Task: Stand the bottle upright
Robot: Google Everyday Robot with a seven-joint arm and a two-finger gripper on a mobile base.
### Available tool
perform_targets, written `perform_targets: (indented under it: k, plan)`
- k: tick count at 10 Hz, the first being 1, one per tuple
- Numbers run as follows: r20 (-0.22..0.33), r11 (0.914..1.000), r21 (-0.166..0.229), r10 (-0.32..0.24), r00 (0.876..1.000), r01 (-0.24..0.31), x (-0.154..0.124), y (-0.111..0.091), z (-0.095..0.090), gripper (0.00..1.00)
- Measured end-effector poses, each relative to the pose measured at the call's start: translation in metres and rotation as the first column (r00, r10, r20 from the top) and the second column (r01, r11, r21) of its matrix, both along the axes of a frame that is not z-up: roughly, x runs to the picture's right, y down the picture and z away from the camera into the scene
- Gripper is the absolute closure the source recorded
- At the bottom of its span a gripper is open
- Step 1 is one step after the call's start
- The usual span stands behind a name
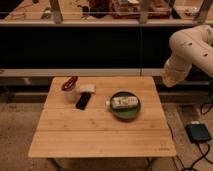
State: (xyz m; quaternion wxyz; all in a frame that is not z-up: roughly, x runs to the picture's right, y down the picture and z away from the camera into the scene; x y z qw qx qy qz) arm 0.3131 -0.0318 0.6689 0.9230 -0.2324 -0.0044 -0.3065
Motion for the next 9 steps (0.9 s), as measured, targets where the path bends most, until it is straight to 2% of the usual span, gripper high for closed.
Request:
perform_targets:
  k: [2,3,5,6,7,8,9]
  plan:
    - [-0.003,0.9989,0.028,-0.036,0.999,0.036,0.005,0.000,-0.008,0.81]
    - [0.008,0.9978,0.038,-0.055,0.998,0.055,-0.010,0.000,-0.008,0.81]
    - [-0.014,0.9944,0.066,-0.082,0.997,0.082,-0.019,-0.002,-0.008,0.81]
    - [-0.060,0.9845,0.109,-0.132,0.989,0.138,-0.017,-0.005,-0.010,0.81]
    - [-0.083,0.9759,0.132,-0.164,0.983,0.174,-0.016,-0.008,-0.011,0.81]
    - [-0.087,0.9725,0.130,-0.183,0.979,0.193,-0.019,-0.010,-0.011,0.81]
    - [-0.079,0.9697,0.110,-0.210,0.974,0.218,-0.031,-0.015,-0.008,0.81]
